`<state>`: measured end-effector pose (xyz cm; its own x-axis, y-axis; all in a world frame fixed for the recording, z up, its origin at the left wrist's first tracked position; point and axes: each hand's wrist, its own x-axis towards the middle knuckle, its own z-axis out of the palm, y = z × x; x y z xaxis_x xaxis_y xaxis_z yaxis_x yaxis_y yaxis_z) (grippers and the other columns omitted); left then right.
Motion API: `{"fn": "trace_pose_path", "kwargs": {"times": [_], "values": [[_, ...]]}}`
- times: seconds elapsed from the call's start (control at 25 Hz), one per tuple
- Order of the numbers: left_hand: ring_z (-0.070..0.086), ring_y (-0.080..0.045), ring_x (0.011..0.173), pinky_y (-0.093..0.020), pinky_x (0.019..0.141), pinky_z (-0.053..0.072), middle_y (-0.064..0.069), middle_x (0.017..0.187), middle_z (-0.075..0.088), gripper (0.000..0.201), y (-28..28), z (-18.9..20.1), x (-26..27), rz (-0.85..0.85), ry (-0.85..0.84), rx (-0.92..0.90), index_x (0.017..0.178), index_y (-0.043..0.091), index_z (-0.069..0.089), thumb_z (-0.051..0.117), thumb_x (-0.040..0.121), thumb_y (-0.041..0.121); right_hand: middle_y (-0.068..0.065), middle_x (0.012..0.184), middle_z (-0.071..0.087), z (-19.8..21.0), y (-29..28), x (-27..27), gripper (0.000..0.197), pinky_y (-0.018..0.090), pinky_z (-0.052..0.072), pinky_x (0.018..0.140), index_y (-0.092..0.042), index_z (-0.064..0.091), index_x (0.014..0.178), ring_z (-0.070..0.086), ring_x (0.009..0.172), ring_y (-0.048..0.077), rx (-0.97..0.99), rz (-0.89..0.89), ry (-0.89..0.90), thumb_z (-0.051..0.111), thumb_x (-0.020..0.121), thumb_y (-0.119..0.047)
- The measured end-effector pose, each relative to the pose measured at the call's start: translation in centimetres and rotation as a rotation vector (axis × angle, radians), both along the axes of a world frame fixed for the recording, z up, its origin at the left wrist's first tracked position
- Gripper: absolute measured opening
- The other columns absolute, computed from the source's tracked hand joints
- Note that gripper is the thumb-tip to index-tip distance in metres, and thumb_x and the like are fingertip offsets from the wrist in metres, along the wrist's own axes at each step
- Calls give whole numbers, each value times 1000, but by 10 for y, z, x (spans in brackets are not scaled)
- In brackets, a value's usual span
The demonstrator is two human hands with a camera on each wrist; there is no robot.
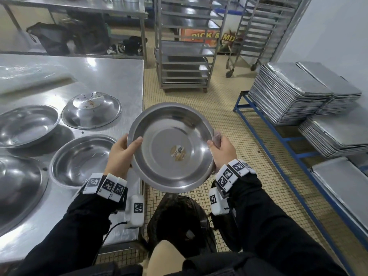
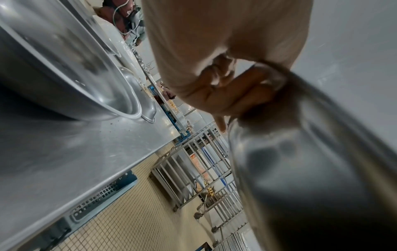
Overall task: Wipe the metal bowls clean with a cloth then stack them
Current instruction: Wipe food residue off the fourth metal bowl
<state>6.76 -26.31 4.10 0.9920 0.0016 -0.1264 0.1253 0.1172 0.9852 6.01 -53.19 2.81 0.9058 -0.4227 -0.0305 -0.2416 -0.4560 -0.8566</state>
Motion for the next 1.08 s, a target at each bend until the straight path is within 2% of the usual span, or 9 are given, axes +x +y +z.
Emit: {"fn": "trace_pose_path", "kwargs": {"times": [0.16,0.24,0.32,0.44,0.56,0.68,0.84,0.92,1.08], "values": [[71,-25,89,-40,73,60,-6,108,69,58,-13,2,-11,-64,-103,22,135,25,43,68,83,20,-3,83,59,4,26,-6,16,21,52,60,-9,53,97,62,77,15,238,-180,-83,56,93,-25],[70,-24,93,-47,83,57,-5,106,69,39,-24,3,-19,-116,-114,106,118,29,53,69,84,21,-5,80,58,9,40,-7,17,12,46,49,-9,52,100,60,70,10,308,-179,-114,54,95,-25],[68,-20,94,-42,88,56,-4,101,69,19,-32,6,-24,-88,-96,151,101,28,59,65,89,14,-4,83,61,10,50,-7,18,18,53,59,-11,53,101,63,74,13,360,-131,-112,52,96,-29],[61,-15,77,-18,62,55,-7,92,62,17,-27,11,-21,67,-46,92,96,19,53,52,93,2,-2,92,63,7,49,-10,19,30,56,74,-17,53,106,65,87,17,363,-43,-1,48,97,-33],[54,-19,78,-18,58,48,-5,86,56,25,-12,9,-11,117,-84,174,95,22,52,47,91,-2,-3,96,63,6,45,-22,17,22,54,66,-21,50,112,61,79,8,180,66,25,48,97,-28],[53,-12,73,-17,61,43,0,84,57,21,-8,8,-7,103,-113,271,99,19,54,47,92,0,-11,129,53,4,66,-32,37,29,46,96,-32,44,131,52,110,0,64,386,-53,51,94,-30],[63,-11,77,-21,68,50,-2,85,65,10,-15,11,-2,122,-183,251,101,19,58,50,97,15,-3,152,29,-20,109,-42,54,29,6,116,-30,21,148,24,138,12,-380,776,-135,29,98,-47],[62,-13,72,-22,65,50,-2,80,65,11,-12,12,1,125,-190,255,92,24,59,51,97,19,-4,155,23,-29,101,-42,55,31,-3,117,-30,18,149,14,143,12,-537,818,-137,14,98,-51],[59,-13,72,-25,66,46,1,80,64,12,-3,9,0,99,-164,276,93,23,61,50,98,20,-6,157,15,-43,52,-24,65,47,2,118,-30,12,150,2,145,13,-893,655,47,-3,91,-54]]}}
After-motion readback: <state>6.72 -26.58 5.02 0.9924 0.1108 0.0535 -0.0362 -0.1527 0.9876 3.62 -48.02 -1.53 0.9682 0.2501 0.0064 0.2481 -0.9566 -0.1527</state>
